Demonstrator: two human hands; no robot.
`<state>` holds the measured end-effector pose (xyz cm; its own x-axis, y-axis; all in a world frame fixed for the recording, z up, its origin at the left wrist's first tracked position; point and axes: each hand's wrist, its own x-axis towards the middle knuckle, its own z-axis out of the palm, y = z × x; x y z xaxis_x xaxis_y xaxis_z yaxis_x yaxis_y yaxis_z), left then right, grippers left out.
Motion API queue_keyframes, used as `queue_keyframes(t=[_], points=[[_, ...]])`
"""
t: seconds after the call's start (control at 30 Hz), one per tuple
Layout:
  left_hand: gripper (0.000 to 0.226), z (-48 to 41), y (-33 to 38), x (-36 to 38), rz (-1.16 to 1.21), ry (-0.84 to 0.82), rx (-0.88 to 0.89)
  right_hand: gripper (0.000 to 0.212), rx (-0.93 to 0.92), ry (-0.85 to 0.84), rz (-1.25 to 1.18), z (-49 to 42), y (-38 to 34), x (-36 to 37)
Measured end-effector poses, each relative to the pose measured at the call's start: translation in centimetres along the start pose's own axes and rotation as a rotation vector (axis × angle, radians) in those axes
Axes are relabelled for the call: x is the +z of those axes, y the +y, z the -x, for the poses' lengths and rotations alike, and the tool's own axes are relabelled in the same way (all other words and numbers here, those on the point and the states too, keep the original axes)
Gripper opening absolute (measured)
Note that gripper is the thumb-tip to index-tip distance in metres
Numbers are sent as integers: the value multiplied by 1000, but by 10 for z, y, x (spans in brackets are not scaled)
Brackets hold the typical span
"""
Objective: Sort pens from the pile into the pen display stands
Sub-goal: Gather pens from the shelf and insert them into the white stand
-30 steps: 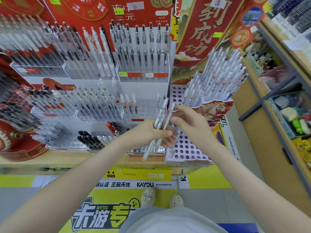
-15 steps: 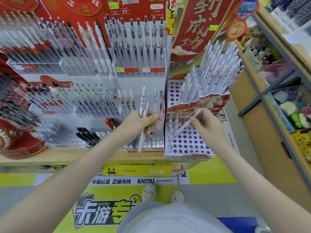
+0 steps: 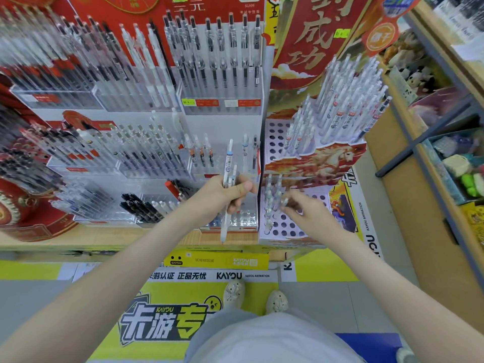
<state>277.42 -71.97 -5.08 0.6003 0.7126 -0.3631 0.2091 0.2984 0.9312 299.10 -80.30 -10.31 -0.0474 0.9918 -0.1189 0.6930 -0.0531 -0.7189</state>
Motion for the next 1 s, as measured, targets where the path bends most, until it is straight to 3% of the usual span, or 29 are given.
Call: queue_keyframes(t=[0.13,0.23,0.37,0.5,0.63,0.77,1.0], points=[[18,0,0,4,-66,-58,-27,16,91,-58,68,-7,3,8],[17,1,3,7,-90,-106,-44,23,109,48,166,-7,-3,2],[15,1,12,13,-119,-153,-48,24,-36,303,-184,-2,-45,-21],[18,-2,20,23,-137,-225,-6,15,-93,119,-330,-16,-82,-24],[13,-5,25,20,-57,-291,9,18,-42,138,-512,-16,-88,-30],[17,-5,32,11,96,-228,-16,20,-57,239,-708,-3,-77,-41],[32,-12,24,4,90,77,56,14,-32,485,-897,8,-46,-44]])
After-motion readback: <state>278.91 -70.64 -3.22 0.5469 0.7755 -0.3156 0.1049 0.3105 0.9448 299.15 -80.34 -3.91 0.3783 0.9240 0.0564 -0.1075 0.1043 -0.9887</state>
